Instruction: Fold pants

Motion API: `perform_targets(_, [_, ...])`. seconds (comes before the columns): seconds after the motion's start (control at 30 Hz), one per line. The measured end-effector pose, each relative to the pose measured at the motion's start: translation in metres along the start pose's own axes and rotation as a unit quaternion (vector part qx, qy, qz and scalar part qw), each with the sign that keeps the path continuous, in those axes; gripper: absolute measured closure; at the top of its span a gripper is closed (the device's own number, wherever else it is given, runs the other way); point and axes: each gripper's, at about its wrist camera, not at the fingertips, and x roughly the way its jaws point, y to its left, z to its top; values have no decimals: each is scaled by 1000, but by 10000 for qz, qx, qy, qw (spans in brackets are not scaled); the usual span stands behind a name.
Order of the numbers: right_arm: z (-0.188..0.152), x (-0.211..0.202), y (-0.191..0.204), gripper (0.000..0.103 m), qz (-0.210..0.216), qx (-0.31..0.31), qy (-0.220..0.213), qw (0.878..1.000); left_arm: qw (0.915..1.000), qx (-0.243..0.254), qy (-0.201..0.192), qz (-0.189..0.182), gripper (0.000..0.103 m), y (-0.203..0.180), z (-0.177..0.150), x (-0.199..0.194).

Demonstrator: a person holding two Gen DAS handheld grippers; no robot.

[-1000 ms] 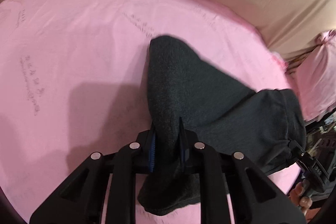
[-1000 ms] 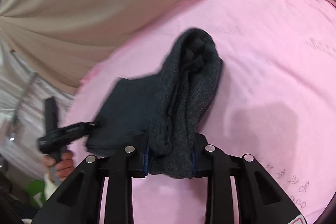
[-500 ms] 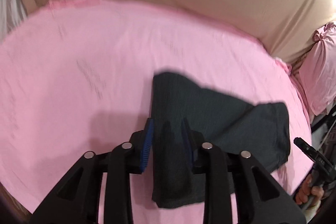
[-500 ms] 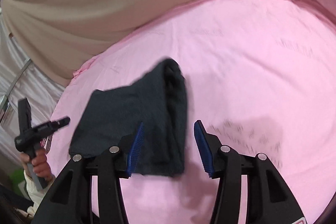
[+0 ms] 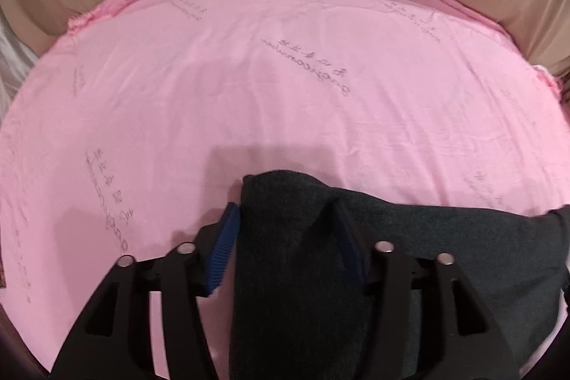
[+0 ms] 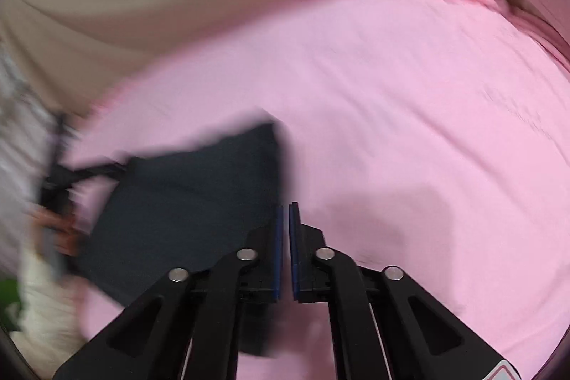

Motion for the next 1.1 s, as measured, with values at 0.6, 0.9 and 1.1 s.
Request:
perform_targets(0.6, [-33,-43,71,50,943,-737,-393,9920,9986,194,-486,19,37,3,-36,-73])
perform_targets(0.9, [-47,-58,34,97,918,-579,-546,9926,9973,511,-495,156,34,-11,-72,-85])
perform_targets(1.1, [-55,-46,14,97,1109,-420,-323,9924,9973,570,-445,149,30,-13,-86,-86])
